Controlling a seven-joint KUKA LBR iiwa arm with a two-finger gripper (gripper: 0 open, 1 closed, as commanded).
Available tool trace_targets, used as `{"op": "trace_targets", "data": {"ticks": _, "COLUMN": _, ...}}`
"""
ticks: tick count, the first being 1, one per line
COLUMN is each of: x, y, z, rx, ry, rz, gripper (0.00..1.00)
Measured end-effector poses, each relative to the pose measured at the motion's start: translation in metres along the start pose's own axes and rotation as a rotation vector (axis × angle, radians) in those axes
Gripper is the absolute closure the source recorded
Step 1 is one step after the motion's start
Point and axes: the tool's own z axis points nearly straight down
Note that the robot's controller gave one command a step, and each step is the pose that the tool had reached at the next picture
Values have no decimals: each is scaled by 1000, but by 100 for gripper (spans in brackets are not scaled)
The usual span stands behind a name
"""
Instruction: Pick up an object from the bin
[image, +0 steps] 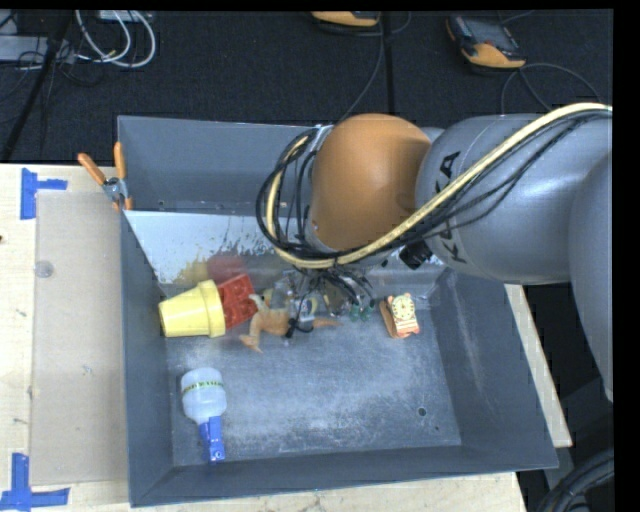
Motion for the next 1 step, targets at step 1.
{"op": "trace_targets", "data": {"ticks": 1, "x": 8, "y": 2, "z": -145, "rx": 0, "ry": -4, "rz": 38, "gripper": 100}}
